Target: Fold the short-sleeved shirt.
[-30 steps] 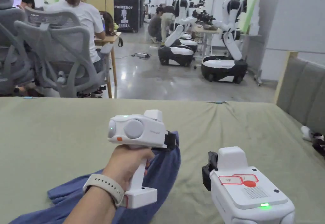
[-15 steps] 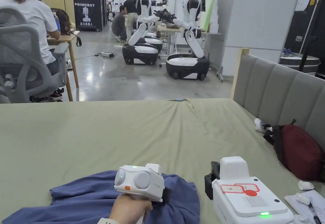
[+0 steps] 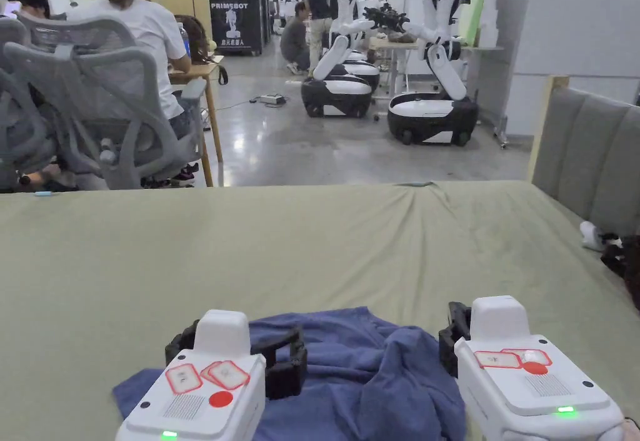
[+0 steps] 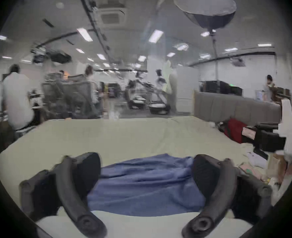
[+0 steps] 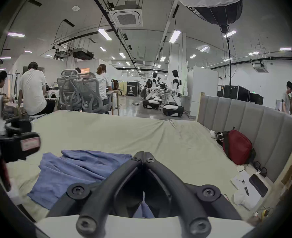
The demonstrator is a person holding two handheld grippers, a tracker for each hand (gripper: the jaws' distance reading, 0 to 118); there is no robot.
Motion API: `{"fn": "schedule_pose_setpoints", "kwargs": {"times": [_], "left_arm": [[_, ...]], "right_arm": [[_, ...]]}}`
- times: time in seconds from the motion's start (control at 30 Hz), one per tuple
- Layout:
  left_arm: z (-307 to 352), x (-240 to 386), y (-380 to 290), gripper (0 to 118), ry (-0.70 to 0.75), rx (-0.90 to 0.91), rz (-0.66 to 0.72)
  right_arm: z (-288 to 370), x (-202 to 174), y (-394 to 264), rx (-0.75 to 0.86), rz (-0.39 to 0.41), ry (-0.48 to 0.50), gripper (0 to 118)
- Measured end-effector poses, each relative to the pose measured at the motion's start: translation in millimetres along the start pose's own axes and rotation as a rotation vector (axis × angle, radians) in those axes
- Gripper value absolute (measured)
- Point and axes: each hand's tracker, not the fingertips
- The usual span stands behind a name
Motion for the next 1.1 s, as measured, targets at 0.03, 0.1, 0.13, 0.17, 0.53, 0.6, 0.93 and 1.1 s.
{"fn": "schedule_pose_setpoints", "kwargs": {"times": [0.03,0.1,0.13,0.17,0.53,0.6,0.93,1.1], "left_arm": [[10.7,-8.0,-8.3,46,0.047,-0.014,-0.013],[20.2,-17.6,-15.7,0,0.135,-0.028,-0.069],[24.0,-22.6,-17.4,0,0.154,-0.028,-0.082],[26.2,-28.8,-15.4,0,0.121,-0.035,-0.064],[-120.1,-177.9,26.3,0,0.145,-0.678,0.189],[-142.9,-193.9,25.9,0,0.126,-0.764,0.238],[-190.2,-198.5,-16.0,103,0.193,-0.924,0.228],[-217.2,-198.4,-56.8,59,0.178,-1.021,0.235]], "right_arm": [[-1.3,-4.7,-1.0,0.002,0.001,0.006,0],[-2.1,-12.6,-1.1,0.002,0.007,0.022,0],[-2.2,-16.5,-1.1,0.002,0.007,0.032,0],[-2.5,-19.6,-1.2,0.000,0.007,0.040,0],[-8.9,-38.2,-10.9,-0.054,0.052,0.104,0],[-11.0,-37.8,-14.0,-0.062,0.047,0.108,0],[-31.0,-23.9,-26.4,-0.108,0.051,0.090,0],[-37.4,-14.2,-30.9,-0.126,0.044,0.074,0]]}}
